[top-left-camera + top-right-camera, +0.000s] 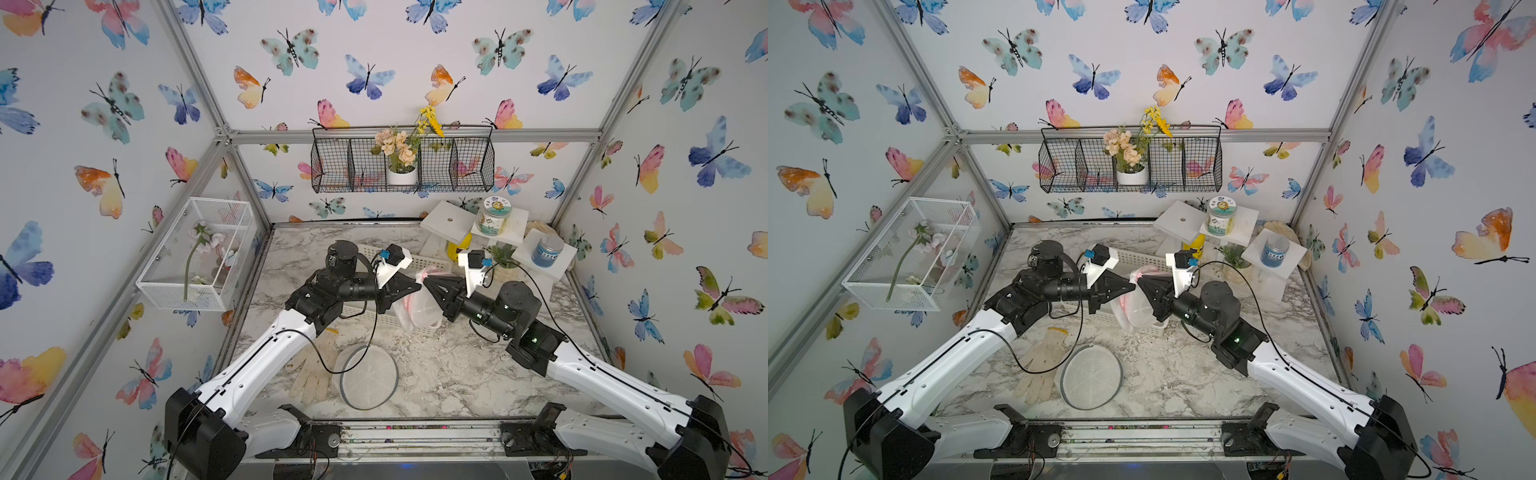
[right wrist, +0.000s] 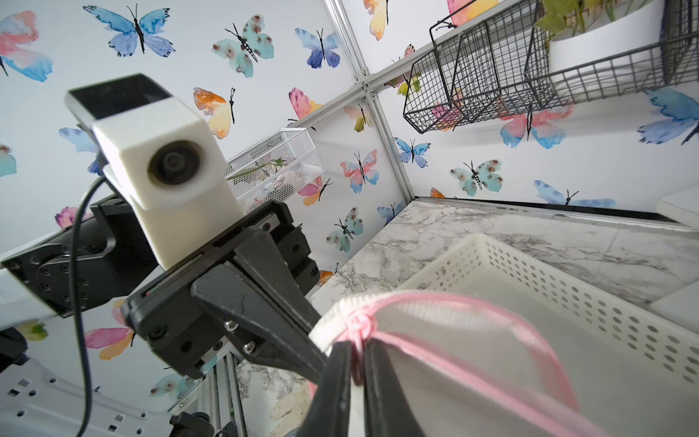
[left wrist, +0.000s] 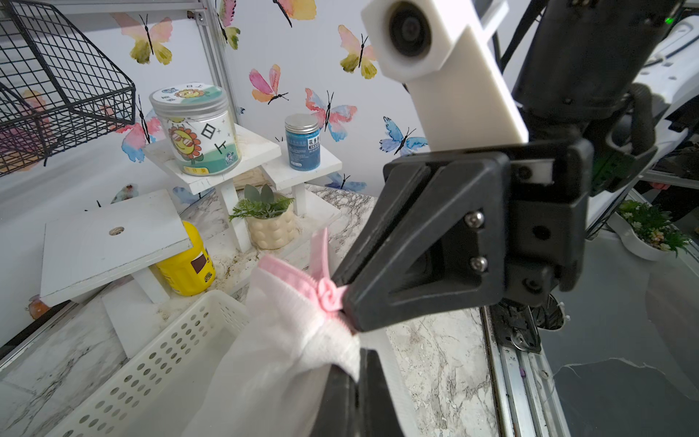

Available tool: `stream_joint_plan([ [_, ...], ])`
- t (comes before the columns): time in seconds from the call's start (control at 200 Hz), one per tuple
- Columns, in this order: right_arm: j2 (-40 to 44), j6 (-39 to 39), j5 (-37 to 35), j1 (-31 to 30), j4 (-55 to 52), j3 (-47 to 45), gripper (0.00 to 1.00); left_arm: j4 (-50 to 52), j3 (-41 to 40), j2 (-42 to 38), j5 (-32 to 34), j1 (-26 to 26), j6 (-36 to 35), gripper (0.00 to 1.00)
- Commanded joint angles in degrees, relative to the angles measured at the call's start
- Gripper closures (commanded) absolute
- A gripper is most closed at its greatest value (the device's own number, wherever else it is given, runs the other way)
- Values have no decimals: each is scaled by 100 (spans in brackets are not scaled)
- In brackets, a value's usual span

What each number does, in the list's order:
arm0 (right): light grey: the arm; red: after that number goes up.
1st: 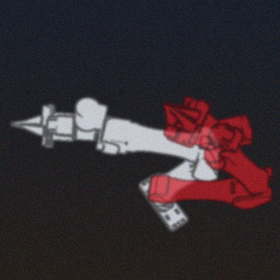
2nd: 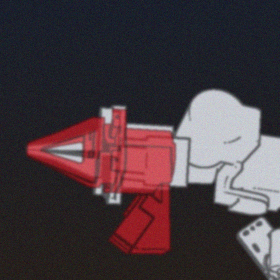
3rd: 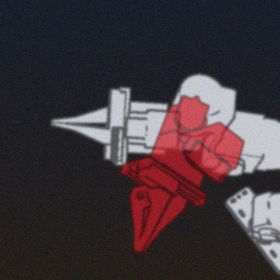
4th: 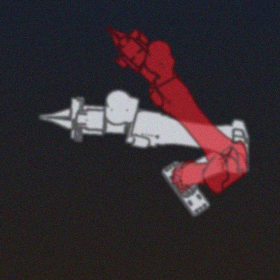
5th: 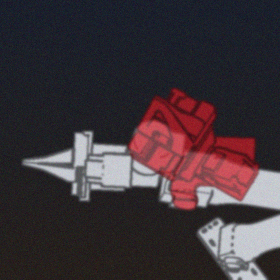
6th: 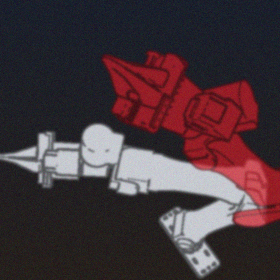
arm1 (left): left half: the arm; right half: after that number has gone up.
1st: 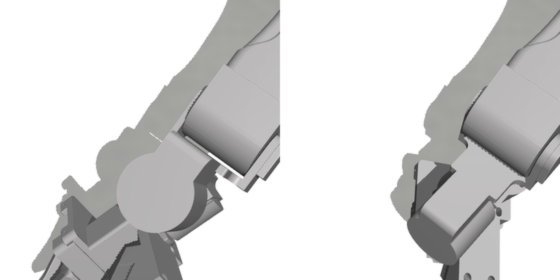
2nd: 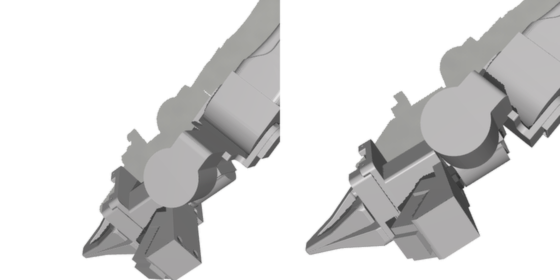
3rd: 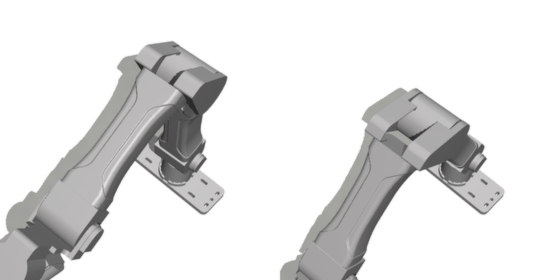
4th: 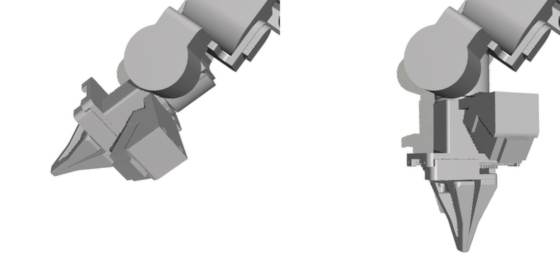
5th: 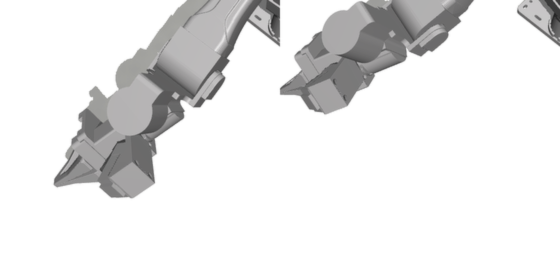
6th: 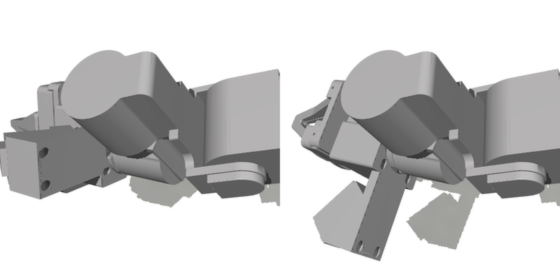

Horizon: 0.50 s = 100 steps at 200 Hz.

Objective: Turn the laundry bag inside out
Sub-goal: Zip the zipper on the laundry bag.

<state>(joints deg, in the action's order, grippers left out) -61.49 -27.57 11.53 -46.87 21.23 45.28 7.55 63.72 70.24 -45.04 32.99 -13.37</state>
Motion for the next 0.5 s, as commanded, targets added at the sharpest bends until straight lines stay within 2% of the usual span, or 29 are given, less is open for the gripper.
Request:
stream_joint_plan([
  [0.0,42,-51,-238,11,49,170,96,52,60,-97,4,5,-130,100],
  [0.25,319,-396,-740,37,-328,238,98,47,-54,-181,623,5,-244,100],
  [0.496,685,-887,-1105,266,-674,118,98,27,-293,-277,786,-1,-427,100],
])
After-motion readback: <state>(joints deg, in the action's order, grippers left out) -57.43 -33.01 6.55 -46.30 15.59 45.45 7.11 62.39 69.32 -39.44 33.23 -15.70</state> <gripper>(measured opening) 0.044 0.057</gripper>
